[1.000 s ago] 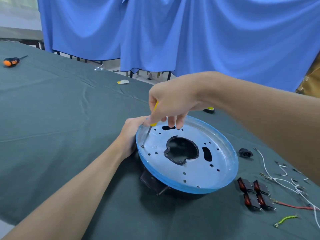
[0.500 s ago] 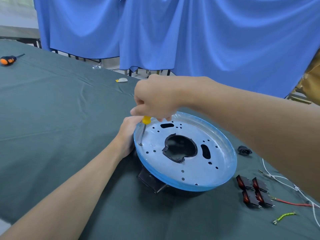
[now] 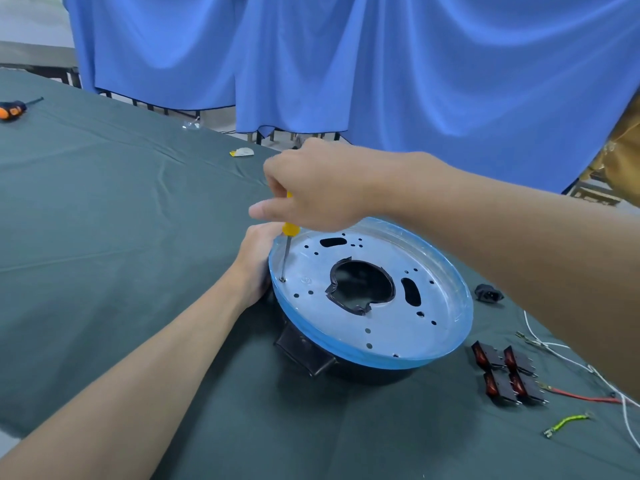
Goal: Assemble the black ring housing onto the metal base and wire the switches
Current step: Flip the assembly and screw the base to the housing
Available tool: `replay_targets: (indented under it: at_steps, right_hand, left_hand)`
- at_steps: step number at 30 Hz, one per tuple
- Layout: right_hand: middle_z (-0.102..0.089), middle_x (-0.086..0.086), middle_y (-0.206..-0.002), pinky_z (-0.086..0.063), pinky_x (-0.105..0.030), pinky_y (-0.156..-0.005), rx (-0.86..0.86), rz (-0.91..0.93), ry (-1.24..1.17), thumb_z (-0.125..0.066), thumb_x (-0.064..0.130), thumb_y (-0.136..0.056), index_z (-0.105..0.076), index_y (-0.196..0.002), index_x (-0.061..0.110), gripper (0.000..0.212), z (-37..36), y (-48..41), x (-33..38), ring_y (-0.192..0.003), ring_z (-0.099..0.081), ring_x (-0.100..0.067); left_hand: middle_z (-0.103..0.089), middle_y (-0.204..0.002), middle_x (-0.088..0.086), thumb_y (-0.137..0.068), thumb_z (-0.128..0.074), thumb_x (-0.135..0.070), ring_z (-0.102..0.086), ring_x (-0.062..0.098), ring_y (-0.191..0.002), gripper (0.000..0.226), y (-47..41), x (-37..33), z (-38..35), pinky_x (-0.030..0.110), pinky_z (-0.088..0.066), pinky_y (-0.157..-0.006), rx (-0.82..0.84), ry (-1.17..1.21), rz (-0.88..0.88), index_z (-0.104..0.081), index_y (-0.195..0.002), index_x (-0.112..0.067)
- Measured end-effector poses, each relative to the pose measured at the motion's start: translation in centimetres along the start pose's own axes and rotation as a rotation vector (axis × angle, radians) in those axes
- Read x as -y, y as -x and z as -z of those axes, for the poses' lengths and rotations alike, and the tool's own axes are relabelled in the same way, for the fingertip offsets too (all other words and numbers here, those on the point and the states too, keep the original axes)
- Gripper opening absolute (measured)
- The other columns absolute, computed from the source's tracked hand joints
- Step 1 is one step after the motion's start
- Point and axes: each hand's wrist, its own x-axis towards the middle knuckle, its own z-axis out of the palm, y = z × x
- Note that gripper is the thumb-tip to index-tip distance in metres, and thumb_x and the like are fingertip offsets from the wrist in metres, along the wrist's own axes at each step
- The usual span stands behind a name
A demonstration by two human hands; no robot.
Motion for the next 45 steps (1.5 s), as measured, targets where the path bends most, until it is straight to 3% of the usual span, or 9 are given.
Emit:
replay_targets:
  at_steps: [5, 11, 17, 23, 28, 32, 37, 41, 45]
  right_hand:
    - [-0.063, -0.009, -0.096, -0.036, -0.03, -0.053, 0.046, 0.09, 0.058, -0.058, 0.028, -0.091, -0.059, -0.094, 0.013, 0.016, 1.1, 1.0, -0.1, -0.08, -0.056, -0.02]
    - [-0.03, -0.007, -0.065, -0.026, -0.032, -0.052, -0.083, -0.021, 0.026, -0.043, 0.029, -0.098, -0.021, -0.063, 0.015, 0.043, -0.4, 0.6, 0.7, -0.077, -0.043, -0.031]
    - [-0.068, -0.007, -0.09, -0.042, -0.03, -0.056, 0.094, -0.009, 0.038, -0.06, 0.036, -0.089, -0.066, -0.093, 0.012, 0.026, 1.0, 0.7, 0.3, -0.083, -0.065, -0.028]
    - [-0.052, 0.02, -0.044, -0.047, -0.023, -0.058, -0.01, 0.148, -0.036, -0.063, 0.015, -0.086, -0.074, -0.093, 0.023, 0.015, 0.7, 1.7, -0.6, -0.073, -0.05, 0.007]
    - [-0.069, 0.008, -0.061, -0.051, -0.019, -0.063, -0.029, 0.165, -0.102, -0.061, 0.018, -0.088, -0.075, -0.092, 0.021, 0.015, 0.1, 2.0, -1.5, -0.075, -0.031, 0.038]
    - [-0.062, 0.016, -0.05, -0.04, -0.008, -0.058, -0.04, 0.113, -0.076, -0.052, 0.01, -0.086, -0.074, -0.08, 0.009, 0.023, -0.1, 2.0, -0.5, -0.079, -0.046, 0.015]
    - [-0.057, 0.003, -0.055, -0.047, -0.032, -0.067, -0.027, 0.038, -0.057, -0.051, 0.008, -0.088, -0.037, -0.064, 0.015, 0.028, 0.2, 1.4, 1.5, -0.082, -0.047, -0.017]
    - [-0.07, 0.003, -0.056, -0.04, -0.023, -0.054, 0.117, -0.26, -0.332, -0.049, 0.011, -0.089, -0.055, -0.071, 0.011, 0.02, 0.4, 1.3, 0.2, -0.059, -0.053, -0.017]
    - [-0.071, 0.001, -0.058, -0.053, -0.027, -0.073, 0.147, -0.399, -0.579, -0.048, 0.006, -0.094, -0.058, -0.083, 0.004, 0.016, -0.1, 0.7, -0.5, -0.072, -0.065, -0.024]
  left_hand:
    - [-0.05, -0.044, -0.008, -0.067, -0.059, -0.019, -0.05, 0.01, -0.042, 0.036, 0.1, -0.1, 0.0, 0.022, -0.04, -0.051, -0.038, 0.015, 0.02, -0.05, -0.032, -0.024]
    - [-0.048, -0.044, -0.008, -0.067, -0.052, -0.019, -0.048, 0.011, -0.042, 0.034, 0.2, -0.2, 0.1, 0.02, -0.037, -0.047, -0.045, -0.009, 0.049, -0.045, -0.034, -0.025]
    - [-0.049, -0.054, -0.002, -0.063, -0.062, -0.02, -0.047, 0.016, -0.052, 0.018, 0.4, -0.2, 0.0, 0.028, -0.036, -0.057, -0.064, 0.004, 0.023, -0.048, -0.051, -0.021]
    - [-0.032, -0.04, -0.01, -0.085, -0.048, -0.003, -0.032, 0.009, -0.036, 0.059, 0.5, -0.3, -0.2, 0.015, -0.028, -0.04, -0.075, -0.023, 0.02, -0.031, -0.033, -0.026]
    - [-0.043, -0.069, 0.007, -0.084, -0.054, -0.009, -0.04, 0.023, -0.066, 0.015, 0.5, -0.4, 0.0, 0.029, -0.031, -0.057, -0.077, -0.025, 0.028, -0.047, -0.07, -0.01]
    - [-0.058, -0.063, 0.002, -0.071, -0.059, -0.021, -0.054, 0.02, -0.059, 0.013, 0.6, -0.3, 0.0, 0.024, -0.043, -0.054, -0.035, -0.067, 0.036, -0.057, -0.06, -0.015]
    - [-0.062, -0.066, -0.002, -0.06, -0.054, -0.027, -0.058, 0.014, -0.059, 0.015, 0.4, -0.1, -0.1, 0.024, -0.045, -0.062, -0.081, -0.053, 0.037, -0.06, -0.069, -0.016]
    - [-0.062, -0.062, 0.002, -0.074, -0.058, -0.015, -0.056, 0.025, -0.066, 0.023, 0.7, -0.3, 0.0, 0.032, -0.042, -0.068, -0.056, -0.049, 0.032, -0.061, -0.051, -0.02]
    - [-0.065, -0.071, 0.006, -0.081, -0.049, -0.007, -0.056, 0.028, -0.072, 0.035, 0.8, -0.4, -0.1, 0.035, -0.043, -0.071, -0.025, -0.034, 0.011, -0.073, -0.06, -0.023]
